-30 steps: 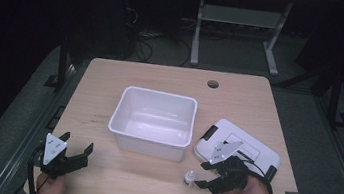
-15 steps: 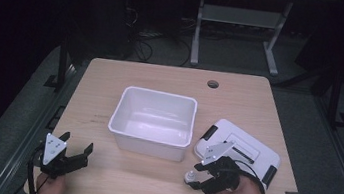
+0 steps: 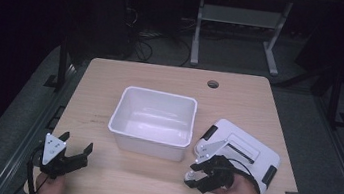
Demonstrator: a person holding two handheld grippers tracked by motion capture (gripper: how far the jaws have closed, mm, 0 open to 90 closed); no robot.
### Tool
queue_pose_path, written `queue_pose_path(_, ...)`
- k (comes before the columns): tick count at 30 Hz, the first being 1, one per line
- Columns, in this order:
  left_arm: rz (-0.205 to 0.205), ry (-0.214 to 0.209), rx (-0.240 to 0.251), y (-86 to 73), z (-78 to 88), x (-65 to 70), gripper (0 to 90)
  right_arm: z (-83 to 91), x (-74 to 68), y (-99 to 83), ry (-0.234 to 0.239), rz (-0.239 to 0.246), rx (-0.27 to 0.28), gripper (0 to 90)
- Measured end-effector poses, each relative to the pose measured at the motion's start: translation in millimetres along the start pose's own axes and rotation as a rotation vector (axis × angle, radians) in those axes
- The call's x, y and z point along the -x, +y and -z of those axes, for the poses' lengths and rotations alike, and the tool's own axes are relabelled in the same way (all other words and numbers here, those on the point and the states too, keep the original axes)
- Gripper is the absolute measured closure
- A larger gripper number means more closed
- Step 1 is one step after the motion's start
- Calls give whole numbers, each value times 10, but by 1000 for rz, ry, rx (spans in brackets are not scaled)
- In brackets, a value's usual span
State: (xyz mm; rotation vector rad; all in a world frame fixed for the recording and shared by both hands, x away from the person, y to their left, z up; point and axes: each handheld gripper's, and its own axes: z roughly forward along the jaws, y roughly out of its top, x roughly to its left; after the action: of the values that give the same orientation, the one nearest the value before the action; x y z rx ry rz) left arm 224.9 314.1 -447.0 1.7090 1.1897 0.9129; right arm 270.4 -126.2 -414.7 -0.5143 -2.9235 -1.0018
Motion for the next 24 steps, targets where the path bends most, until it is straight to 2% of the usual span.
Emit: queue_pose_path(24,3,2,6,1,11,-4,130,-104,32,15,0,-7,-41,559)
